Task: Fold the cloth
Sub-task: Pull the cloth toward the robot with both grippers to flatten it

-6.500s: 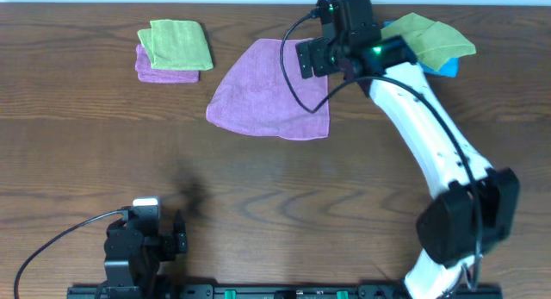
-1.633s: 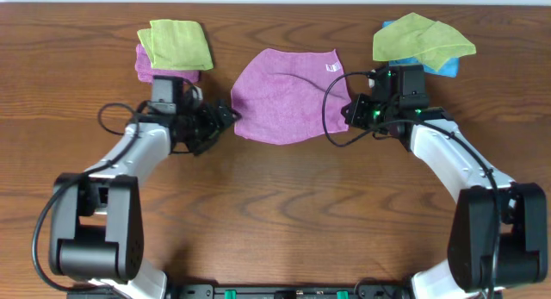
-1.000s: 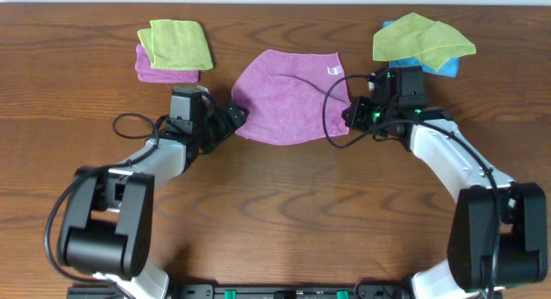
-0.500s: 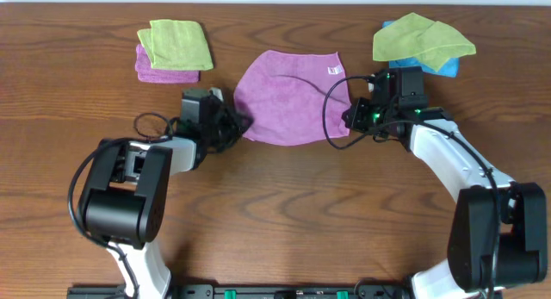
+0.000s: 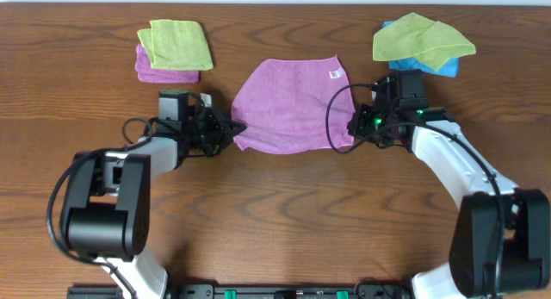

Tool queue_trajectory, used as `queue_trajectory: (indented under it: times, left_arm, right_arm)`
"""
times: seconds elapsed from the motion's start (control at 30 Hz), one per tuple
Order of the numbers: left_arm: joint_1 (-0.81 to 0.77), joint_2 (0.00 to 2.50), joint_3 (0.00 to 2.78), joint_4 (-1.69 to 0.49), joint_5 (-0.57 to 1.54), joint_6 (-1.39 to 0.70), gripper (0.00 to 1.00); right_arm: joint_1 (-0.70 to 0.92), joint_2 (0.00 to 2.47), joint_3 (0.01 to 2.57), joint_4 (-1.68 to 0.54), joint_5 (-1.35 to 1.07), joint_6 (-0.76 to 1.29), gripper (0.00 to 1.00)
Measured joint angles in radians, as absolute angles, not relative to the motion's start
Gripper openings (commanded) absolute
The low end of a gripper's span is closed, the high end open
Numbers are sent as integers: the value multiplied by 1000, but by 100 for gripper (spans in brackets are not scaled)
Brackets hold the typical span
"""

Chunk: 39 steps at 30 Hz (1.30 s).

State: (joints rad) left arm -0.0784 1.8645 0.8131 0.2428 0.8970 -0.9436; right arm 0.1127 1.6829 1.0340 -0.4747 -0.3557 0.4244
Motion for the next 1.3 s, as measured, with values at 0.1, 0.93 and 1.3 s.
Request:
queue_trajectory:
  times: [0.1, 0.93, 1.3]
  left_arm:
    - [-72, 1846, 813, 215, 945, -944, 6]
    - [-197, 1794, 811, -225, 1101, -780, 6]
    - [-316, 1776, 811, -271, 1042, -776, 6]
  right_arm:
    - [113, 1641, 1034, -526, -345, 424, 1]
    - [117, 1468, 1032, -944, -76, 417, 1]
    - [117, 1468, 1032, -1037, 55, 460, 21]
